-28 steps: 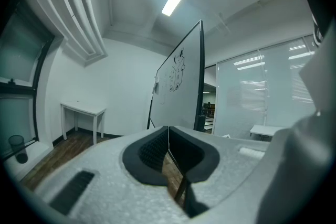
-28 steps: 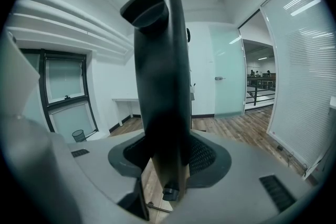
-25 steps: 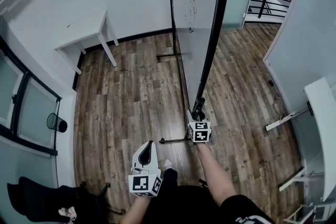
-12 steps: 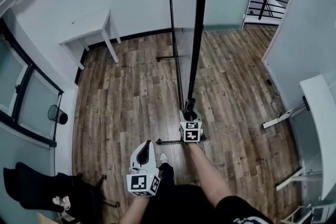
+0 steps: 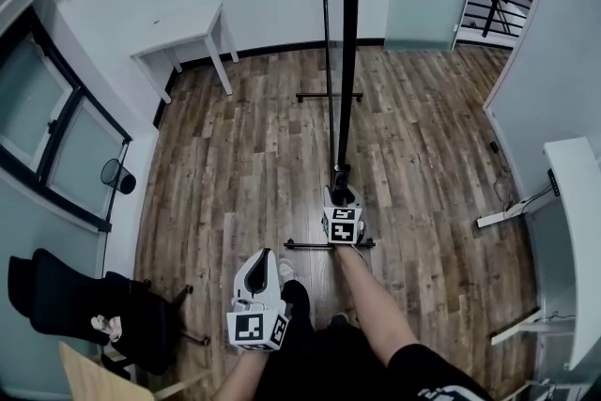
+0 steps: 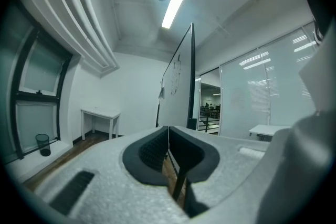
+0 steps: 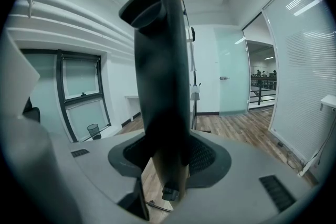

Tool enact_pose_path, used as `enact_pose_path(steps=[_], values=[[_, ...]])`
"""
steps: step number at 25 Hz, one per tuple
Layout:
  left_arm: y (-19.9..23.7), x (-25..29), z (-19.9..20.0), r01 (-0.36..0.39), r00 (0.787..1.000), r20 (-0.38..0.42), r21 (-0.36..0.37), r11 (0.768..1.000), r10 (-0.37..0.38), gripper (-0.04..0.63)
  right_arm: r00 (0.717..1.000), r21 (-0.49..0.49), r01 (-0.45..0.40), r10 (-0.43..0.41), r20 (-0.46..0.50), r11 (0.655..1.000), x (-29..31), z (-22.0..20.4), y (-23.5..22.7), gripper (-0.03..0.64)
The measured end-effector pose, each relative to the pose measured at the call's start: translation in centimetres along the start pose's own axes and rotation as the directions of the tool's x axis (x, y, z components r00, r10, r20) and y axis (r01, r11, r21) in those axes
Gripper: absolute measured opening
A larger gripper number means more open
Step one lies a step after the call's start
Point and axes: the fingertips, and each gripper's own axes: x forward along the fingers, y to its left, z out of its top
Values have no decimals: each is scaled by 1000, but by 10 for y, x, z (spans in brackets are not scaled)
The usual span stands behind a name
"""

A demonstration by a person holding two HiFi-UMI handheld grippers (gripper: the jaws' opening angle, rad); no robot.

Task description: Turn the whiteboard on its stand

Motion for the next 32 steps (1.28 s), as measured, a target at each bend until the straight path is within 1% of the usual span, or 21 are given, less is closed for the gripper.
enact_pose_path(steps=[2, 4, 7, 10, 17, 24, 27, 32], values=[[0, -15, 0, -23, 1000, -4, -12, 1000, 23, 18, 1000, -11, 0, 0, -6, 1000, -8, -4, 2, 179], [-1, -25, 0, -30, 1000, -5, -9, 1000, 30, 18, 1000, -15, -4, 4, -2, 1000, -14, -7, 4, 179], [2, -33, 3, -25, 1000, -6, 1, 1000, 25, 18, 1000, -12, -3, 3, -5, 1000, -22, -13, 9, 179], [7, -35, 6, -12, 1000, -5, -9, 1000, 12, 18, 1000, -13, -2, 2, -12, 1000, -31, -19, 18, 179], [16, -26, 2, 61, 998, -26, -32, 998, -62, 18, 1000, -13, 18, -18, -1, 1000, -52, -25, 24, 179], [32, -14, -3, 136, 989, -49, -50, 989, -139, 18, 1000, -3, 26, -26, -2, 1000, -68, -38, 32, 179], [32, -13, -11, 162, 985, -53, -50, 986, -164, 18, 1000, -2, 30, -30, -1, 1000, -73, -46, 33, 179], [24, -10, -13, 200, 977, -69, -58, 978, -203, 18, 999, -1, 36, -36, 8, 999, -84, -47, 32, 179]])
